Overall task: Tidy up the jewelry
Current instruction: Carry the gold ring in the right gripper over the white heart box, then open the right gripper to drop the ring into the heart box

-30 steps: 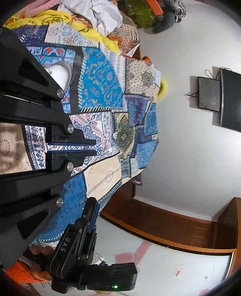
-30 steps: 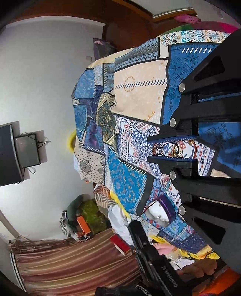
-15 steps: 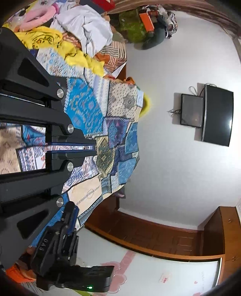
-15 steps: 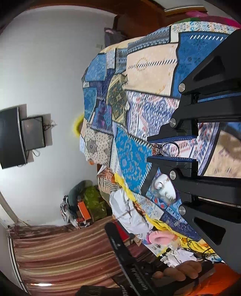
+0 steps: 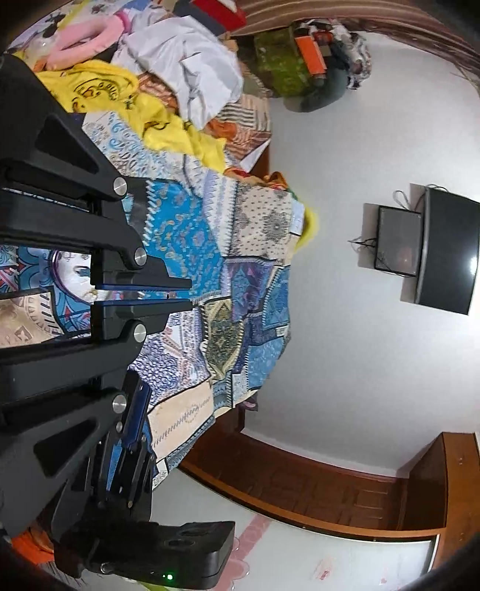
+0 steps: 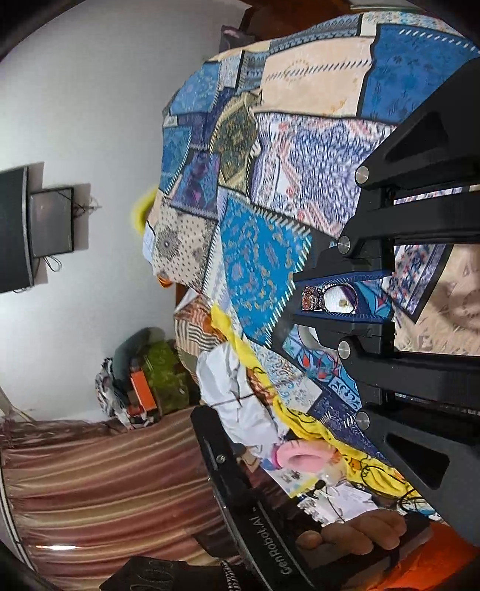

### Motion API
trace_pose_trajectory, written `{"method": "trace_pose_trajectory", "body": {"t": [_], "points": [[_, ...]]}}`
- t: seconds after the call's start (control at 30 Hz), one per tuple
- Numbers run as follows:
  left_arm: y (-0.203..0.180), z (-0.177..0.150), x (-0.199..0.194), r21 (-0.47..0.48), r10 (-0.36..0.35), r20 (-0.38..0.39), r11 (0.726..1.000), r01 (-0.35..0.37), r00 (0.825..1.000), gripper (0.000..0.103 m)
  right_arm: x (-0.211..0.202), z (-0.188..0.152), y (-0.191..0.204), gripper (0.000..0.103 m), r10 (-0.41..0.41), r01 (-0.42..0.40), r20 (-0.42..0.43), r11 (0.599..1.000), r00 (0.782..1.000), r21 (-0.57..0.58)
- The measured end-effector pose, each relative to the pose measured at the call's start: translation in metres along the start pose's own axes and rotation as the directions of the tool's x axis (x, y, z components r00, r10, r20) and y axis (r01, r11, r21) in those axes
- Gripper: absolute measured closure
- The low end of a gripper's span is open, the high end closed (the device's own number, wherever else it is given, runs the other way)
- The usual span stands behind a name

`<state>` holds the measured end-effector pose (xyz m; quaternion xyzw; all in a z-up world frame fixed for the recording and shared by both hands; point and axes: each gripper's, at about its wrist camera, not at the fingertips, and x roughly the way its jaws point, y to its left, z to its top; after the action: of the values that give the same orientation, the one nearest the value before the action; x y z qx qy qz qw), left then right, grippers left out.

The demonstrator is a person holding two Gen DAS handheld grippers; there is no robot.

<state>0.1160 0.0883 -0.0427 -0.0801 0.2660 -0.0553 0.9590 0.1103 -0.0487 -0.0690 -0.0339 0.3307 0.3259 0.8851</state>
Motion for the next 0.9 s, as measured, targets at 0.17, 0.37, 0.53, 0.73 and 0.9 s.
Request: {"method": "trace_pose_trajectory", "body": {"t": [0.17, 0.37, 0.53, 0.73, 0.9], "points": [[0.009, -0.015, 0.02, -0.032, -0.024, -0.055, 0.999, 0.022, 0.998, 0.102, 0.021, -0.001, 0.006, 0.091, 0.013, -0.013, -0.041, 1.0, 0.999, -0.01], [0.022, -0.034, 0.046, -0.068, -0.035, -0.128, 0.997, 0.026, 0.991, 0.102, 0.041, -0.001, 0.008, 0.091, 0.019, -0.02, -0.08, 1.0, 0.997, -0.012], [0.034, -0.053, 0.057, -0.089, -0.059, -0.181, 0.995, 0.043, 0.982, 0.102, 0.058, -0.003, 0.005, 0.091, 0.024, -0.024, -0.113, 1.0, 0.993, -0.001], [0.039, -0.073, 0.066, -0.06, -0.058, -0.241, 0.997, 0.045, 0.969, 0.102, 0.078, -0.003, 0.005, 0.091, 0.042, -0.041, -0.15, 0.999, 0.988, 0.009], [0.043, -0.084, 0.068, -0.045, -0.043, -0.26, 0.998, 0.032, 0.965, 0.102, 0.096, -0.007, 0.013, 0.091, 0.041, -0.043, -0.191, 0.999, 0.981, -0.007]]}}
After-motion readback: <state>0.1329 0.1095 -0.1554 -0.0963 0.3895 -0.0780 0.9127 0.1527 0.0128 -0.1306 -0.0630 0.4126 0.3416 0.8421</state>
